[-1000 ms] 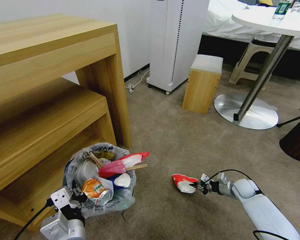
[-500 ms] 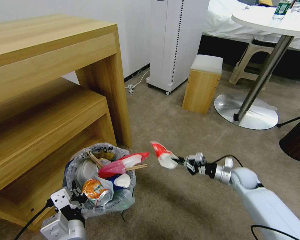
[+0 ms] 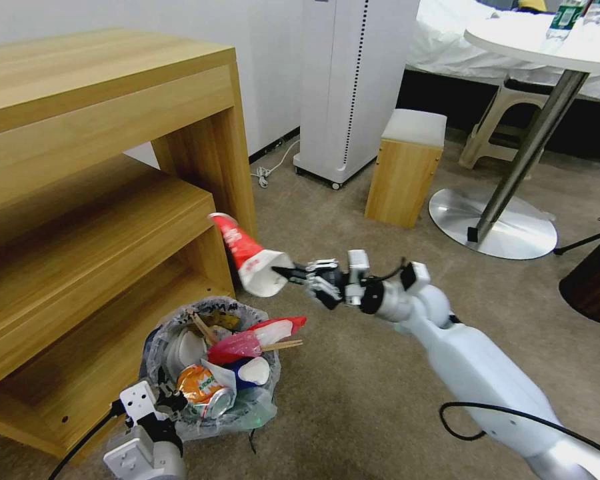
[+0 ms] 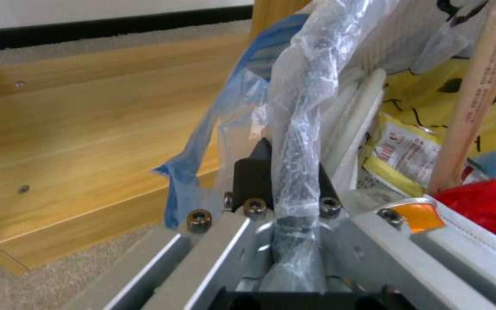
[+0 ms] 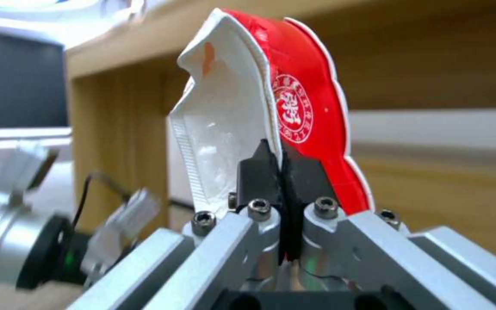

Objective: Pick up the trash bin and place the garbage on the floor into it.

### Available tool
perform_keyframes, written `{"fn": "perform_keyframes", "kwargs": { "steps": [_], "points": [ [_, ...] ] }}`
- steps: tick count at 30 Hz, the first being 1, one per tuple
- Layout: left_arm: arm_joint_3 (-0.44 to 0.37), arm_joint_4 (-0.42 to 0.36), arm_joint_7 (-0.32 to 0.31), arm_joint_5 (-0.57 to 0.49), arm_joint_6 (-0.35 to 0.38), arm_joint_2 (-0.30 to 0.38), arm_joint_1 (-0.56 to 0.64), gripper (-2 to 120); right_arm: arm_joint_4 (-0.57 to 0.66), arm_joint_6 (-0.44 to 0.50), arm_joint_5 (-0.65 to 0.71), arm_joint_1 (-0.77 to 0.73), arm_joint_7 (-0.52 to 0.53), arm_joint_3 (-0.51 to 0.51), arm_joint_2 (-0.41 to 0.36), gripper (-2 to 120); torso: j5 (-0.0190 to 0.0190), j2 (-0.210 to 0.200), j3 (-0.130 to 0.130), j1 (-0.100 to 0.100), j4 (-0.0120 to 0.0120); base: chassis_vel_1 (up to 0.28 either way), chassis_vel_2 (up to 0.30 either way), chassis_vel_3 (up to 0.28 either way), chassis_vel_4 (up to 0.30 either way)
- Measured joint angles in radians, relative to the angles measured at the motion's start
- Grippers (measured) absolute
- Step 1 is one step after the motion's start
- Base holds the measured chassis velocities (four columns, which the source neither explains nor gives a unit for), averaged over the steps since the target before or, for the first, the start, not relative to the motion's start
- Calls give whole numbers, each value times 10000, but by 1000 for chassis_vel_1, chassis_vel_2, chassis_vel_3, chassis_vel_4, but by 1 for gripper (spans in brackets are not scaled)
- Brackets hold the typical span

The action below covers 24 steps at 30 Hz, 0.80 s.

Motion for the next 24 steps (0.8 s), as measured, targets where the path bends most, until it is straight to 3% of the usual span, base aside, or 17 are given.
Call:
{"fn": "perform_keyframes", "kwargs": {
  "steps": [5,12,24],
  "points": [
    [-24,-106,-2,-70,11,0,-26,0,-279,9,-530,234,-41,-849,492,0,1,0,0,0,-1,0,0,0,0],
    [-18,-149,-4,-87,31,0,-53,0,-432,33,-1559,237,-7,-1153,477,2,2,0,0,0,-2,0,0,0,0],
    [22,-148,-7,-91,40,0,-56,0,-48,46,-1717,-69,248,-429,-131,46,5,0,-1,0,-3,0,0,0,0]
  ]
}}
